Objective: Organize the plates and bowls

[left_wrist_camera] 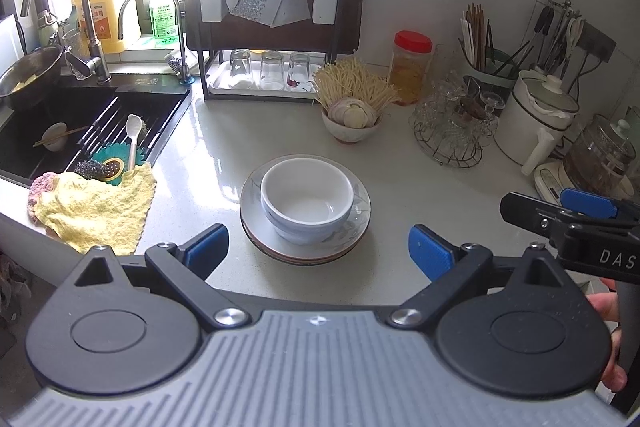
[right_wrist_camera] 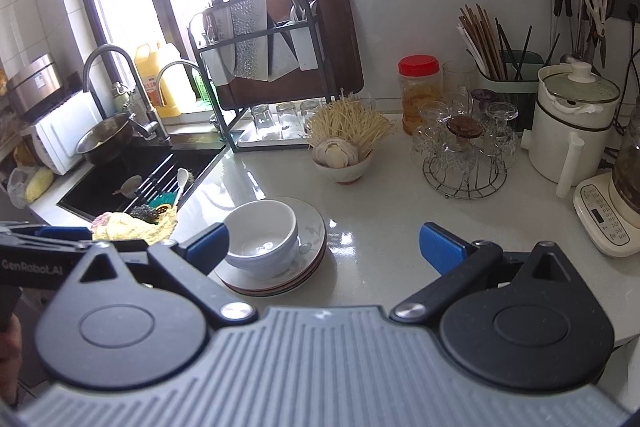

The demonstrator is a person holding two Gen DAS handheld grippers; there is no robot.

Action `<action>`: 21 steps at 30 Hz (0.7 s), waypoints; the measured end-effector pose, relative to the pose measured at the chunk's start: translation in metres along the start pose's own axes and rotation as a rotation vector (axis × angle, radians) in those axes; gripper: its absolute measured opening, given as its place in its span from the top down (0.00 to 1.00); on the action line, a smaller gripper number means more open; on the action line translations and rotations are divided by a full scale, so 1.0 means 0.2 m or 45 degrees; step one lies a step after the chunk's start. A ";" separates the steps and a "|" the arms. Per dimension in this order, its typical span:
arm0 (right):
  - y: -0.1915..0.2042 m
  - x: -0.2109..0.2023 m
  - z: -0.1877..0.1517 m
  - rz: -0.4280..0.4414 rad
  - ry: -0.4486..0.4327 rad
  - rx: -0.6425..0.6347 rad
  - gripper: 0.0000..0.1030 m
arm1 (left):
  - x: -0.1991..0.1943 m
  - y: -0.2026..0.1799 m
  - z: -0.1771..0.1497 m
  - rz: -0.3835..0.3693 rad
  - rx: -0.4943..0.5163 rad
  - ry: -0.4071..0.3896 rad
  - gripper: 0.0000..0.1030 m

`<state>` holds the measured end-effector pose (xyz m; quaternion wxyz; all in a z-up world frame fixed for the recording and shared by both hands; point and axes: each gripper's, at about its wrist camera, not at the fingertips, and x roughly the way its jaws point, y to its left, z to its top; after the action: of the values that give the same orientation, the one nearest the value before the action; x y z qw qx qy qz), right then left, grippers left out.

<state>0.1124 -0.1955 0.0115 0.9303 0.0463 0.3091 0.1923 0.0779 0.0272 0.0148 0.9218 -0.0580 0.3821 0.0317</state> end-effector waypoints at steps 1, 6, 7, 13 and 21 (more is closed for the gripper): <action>0.00 0.00 0.00 -0.002 0.000 0.002 0.00 | 0.00 0.00 0.00 -0.001 -0.001 0.004 0.04; 0.02 -0.01 -0.02 -0.016 -0.012 0.006 0.00 | 0.01 0.00 0.01 -0.004 0.007 -0.005 0.04; 0.02 -0.02 -0.02 -0.021 -0.015 0.010 0.00 | 0.01 0.00 0.01 -0.003 0.002 -0.005 0.04; 0.03 0.00 -0.01 -0.022 -0.019 0.002 0.00 | 0.02 0.00 0.01 -0.009 0.010 -0.004 0.03; 0.04 -0.01 -0.02 -0.018 -0.024 0.003 0.00 | 0.02 0.01 0.01 -0.004 0.003 -0.012 0.03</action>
<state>0.1058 -0.1897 0.0113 0.9344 0.0470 0.3008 0.1848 0.0821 0.0301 0.0129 0.9236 -0.0573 0.3778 0.0302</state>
